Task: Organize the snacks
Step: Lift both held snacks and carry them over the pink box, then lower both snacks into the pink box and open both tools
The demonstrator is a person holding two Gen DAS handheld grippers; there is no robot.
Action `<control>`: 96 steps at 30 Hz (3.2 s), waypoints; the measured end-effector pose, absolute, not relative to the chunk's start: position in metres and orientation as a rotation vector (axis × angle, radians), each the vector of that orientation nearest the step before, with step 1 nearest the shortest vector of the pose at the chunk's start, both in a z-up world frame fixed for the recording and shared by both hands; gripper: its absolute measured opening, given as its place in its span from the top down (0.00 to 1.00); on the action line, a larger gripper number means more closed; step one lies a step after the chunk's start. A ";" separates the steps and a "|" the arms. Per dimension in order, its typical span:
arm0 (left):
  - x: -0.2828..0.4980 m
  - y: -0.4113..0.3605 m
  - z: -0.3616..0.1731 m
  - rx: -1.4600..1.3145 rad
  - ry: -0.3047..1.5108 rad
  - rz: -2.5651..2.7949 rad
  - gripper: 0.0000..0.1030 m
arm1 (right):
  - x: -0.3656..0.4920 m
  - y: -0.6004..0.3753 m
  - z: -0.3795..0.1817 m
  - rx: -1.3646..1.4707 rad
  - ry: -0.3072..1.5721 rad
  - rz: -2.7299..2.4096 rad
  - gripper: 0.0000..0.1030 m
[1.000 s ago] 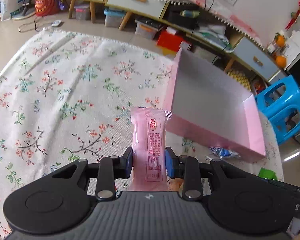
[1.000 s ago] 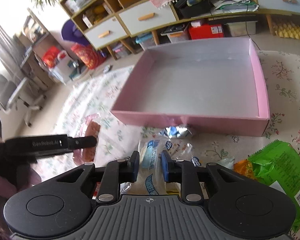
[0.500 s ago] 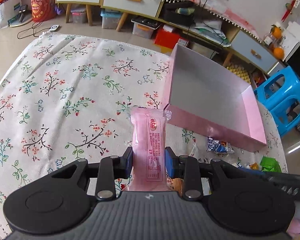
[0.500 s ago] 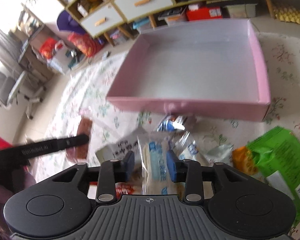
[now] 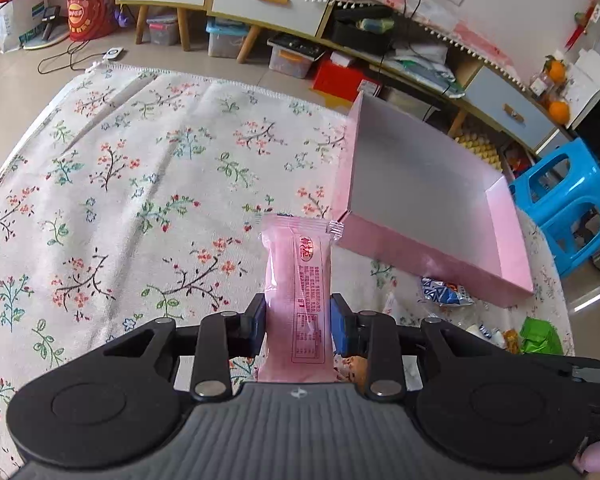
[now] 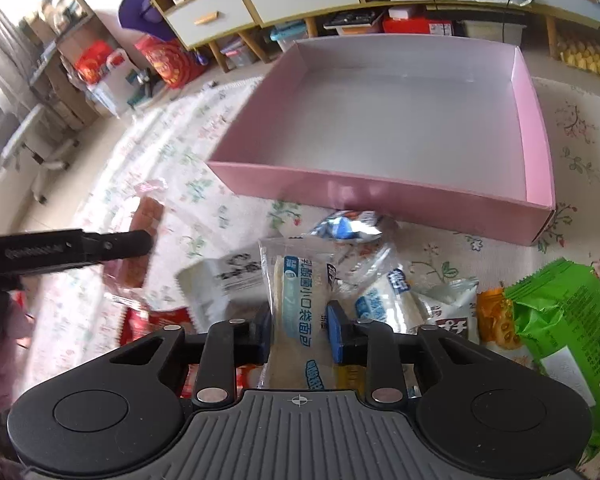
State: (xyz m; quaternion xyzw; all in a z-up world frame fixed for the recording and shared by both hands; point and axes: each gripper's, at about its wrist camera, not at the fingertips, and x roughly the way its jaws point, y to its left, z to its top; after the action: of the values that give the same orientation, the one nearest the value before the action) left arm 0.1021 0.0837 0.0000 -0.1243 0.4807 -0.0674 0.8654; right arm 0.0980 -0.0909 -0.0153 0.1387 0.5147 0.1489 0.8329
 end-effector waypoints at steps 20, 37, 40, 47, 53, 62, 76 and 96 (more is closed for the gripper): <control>0.195 0.020 0.005 -0.091 0.868 -0.430 0.71 | 0.180 -0.164 0.015 0.354 0.798 0.126 0.74; 0.179 0.006 -0.027 0.150 0.902 -0.432 0.71 | 0.174 -0.155 -0.045 0.218 0.850 0.045 0.74; 0.175 0.009 -0.028 0.153 0.904 -0.426 0.71 | 0.169 -0.150 -0.044 0.213 0.859 0.054 0.74; 0.174 0.015 -0.025 0.128 0.938 -0.420 0.71 | 0.165 -0.144 -0.042 0.211 0.880 0.075 0.74; 0.178 0.016 -0.022 0.042 0.838 -0.427 0.71 | 0.174 -0.152 -0.042 0.242 0.841 0.048 0.73; 0.186 0.010 -0.032 0.028 0.842 -0.421 0.68 | 0.181 -0.156 -0.043 0.261 0.816 0.043 0.71; 0.158 0.017 -0.012 0.014 0.819 -0.408 0.19 | 0.167 -0.149 -0.021 0.306 0.798 0.058 0.30; 0.120 0.022 0.015 0.021 0.928 -0.311 0.00 | 0.112 -0.136 0.018 0.288 0.901 0.006 0.15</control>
State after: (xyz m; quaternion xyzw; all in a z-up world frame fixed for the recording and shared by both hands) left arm 0.1198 0.0221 0.0150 0.0100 0.4458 -0.1492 0.8825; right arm 0.1121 -0.1363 0.0179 0.1389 0.4340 0.0027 0.8901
